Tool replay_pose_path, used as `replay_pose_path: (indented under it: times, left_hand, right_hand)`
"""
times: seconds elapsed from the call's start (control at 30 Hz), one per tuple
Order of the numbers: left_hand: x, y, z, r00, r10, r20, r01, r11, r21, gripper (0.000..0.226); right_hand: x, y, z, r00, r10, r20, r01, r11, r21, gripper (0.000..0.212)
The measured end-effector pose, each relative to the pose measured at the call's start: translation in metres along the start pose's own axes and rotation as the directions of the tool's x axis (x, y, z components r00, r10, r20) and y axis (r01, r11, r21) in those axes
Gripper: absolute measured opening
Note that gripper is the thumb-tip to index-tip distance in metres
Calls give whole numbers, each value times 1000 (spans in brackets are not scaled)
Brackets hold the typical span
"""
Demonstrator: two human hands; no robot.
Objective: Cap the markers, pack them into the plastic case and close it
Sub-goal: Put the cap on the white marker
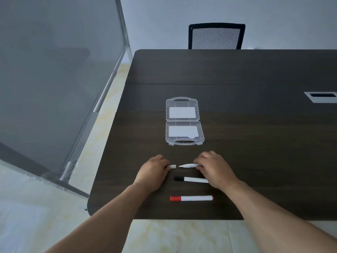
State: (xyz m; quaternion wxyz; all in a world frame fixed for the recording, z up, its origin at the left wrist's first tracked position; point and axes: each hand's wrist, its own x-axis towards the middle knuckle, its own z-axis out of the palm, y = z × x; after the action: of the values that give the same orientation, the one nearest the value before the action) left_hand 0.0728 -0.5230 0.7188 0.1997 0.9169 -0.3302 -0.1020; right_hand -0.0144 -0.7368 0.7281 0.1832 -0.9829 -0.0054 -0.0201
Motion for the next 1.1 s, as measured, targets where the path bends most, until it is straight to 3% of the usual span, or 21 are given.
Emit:
replay_pose_path:
  times: [1.1]
  left_hand:
    - [14, 16, 10, 999, 37, 16, -35, 994, -105, 18]
  right_hand:
    - [0, -4, 5, 997, -72, 10, 71, 996, 61, 21]
